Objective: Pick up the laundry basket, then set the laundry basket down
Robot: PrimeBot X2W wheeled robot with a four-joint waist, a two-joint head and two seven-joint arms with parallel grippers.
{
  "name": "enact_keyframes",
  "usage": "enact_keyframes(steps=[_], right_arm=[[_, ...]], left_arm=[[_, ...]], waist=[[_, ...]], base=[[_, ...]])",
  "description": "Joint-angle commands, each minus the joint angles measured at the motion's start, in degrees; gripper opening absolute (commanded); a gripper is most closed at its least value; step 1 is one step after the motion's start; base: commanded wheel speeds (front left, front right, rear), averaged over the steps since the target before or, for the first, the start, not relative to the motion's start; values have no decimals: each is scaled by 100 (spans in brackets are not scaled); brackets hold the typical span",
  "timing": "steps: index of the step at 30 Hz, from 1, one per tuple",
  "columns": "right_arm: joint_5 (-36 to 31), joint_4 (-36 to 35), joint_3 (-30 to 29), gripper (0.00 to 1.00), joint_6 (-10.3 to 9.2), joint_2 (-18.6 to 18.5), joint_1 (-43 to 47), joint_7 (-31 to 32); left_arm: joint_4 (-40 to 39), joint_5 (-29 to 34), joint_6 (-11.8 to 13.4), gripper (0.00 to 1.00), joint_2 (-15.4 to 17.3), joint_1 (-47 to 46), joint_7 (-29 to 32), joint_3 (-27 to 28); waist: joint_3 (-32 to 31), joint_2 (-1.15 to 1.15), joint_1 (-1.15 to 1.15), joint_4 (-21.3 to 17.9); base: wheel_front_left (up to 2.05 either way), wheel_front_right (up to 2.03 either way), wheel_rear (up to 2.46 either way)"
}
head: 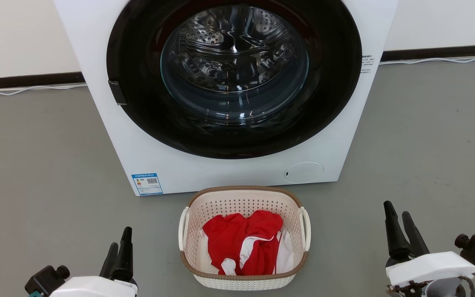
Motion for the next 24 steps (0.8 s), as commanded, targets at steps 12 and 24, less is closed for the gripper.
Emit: enact_keyframes(steps=[12, 24], right_arm=[[-1017, -161, 162, 100, 28, -116, -179, -278], [-1822, -126, 242, 100, 31, -139, -198, -462]], left_arm=[[-50, 864, 44, 100, 65, -144, -278, 84], [-2, 1513, 72, 100, 72, -137, -465, 63]], waist=[[15, 0, -1, -27], [22, 0, -1, -30]], base=[[0, 0, 0], [0, 0, 0]])
